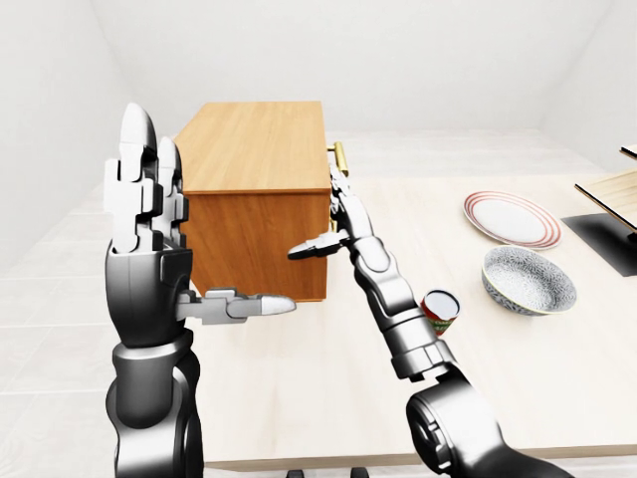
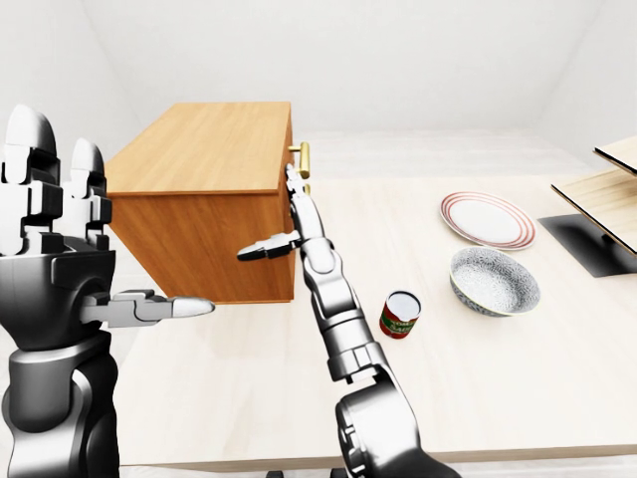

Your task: Close the top drawer of the cabinet.

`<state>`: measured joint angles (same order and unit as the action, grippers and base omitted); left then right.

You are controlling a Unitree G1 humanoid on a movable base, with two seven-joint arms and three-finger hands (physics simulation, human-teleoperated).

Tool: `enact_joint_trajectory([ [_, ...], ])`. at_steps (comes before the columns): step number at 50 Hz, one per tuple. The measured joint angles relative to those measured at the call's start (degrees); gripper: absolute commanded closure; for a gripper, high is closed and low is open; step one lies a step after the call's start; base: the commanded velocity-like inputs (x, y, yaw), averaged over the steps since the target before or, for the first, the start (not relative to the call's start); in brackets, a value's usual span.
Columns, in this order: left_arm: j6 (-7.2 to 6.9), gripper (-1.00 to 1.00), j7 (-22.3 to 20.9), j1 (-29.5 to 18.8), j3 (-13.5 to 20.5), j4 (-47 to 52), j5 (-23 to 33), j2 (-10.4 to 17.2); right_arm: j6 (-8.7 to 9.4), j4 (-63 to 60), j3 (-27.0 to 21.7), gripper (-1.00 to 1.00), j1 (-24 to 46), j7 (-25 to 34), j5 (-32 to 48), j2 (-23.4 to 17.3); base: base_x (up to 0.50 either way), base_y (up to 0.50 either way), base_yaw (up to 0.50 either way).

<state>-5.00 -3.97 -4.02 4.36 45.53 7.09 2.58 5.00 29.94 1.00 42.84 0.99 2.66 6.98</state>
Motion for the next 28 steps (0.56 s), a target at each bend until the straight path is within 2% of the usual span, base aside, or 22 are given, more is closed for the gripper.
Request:
enact_joint_trajectory([
  [21,0.0,-1.0,-0.2,0.0,-0.1,-0.4,0.2,0.0,-0.05,3.2,-0.3,-1.0,2.1,1.1,-1.2,-1.0,0.01,0.0,0.0],
  [23,0.0,-1.0,-0.2,0.0,-0.1,-0.4,0.2,0.0,-0.92,2.9,-0.3,-1.0,0.9,1.3,-1.2,-0.6,0.01,0.0,0.01],
  [28,0.0,-1.0,-0.2,0.1,-0.1,-0.5,0.3,0.0,-0.95,3.0,-0.3,-1.0,0.9,1.7,-1.5,-0.9,0.01,0.0,0.01],
])
